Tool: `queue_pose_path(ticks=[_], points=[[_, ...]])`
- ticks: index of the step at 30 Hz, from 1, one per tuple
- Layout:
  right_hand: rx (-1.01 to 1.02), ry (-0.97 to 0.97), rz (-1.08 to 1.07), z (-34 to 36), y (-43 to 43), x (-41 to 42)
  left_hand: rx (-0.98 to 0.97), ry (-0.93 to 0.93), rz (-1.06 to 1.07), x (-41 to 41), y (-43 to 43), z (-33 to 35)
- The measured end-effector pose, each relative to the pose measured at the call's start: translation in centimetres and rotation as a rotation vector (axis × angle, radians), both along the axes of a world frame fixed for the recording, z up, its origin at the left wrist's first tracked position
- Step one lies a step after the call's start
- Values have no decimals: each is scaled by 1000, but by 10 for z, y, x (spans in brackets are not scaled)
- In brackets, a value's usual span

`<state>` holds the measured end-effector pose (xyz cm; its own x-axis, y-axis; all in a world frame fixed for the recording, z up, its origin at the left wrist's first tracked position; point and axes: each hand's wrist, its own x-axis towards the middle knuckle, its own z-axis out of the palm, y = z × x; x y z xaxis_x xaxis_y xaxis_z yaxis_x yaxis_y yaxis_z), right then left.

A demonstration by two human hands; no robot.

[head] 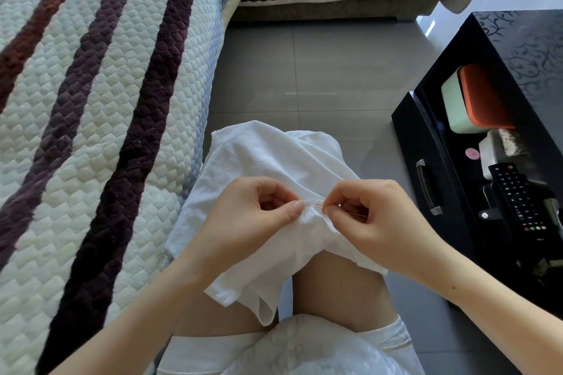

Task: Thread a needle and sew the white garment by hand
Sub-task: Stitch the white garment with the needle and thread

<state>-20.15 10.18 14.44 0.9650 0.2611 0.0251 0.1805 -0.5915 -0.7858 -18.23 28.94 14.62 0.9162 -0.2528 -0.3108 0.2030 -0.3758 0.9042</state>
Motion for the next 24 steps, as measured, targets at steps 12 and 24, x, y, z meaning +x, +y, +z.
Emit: queue_pose_path(ticks=[12,24], points=[[12,45,-4,1,2,-1,-48,25,-29,-2,0,2],[304,329,-4,3,-4,5,-96,76,-23,0,2,2]])
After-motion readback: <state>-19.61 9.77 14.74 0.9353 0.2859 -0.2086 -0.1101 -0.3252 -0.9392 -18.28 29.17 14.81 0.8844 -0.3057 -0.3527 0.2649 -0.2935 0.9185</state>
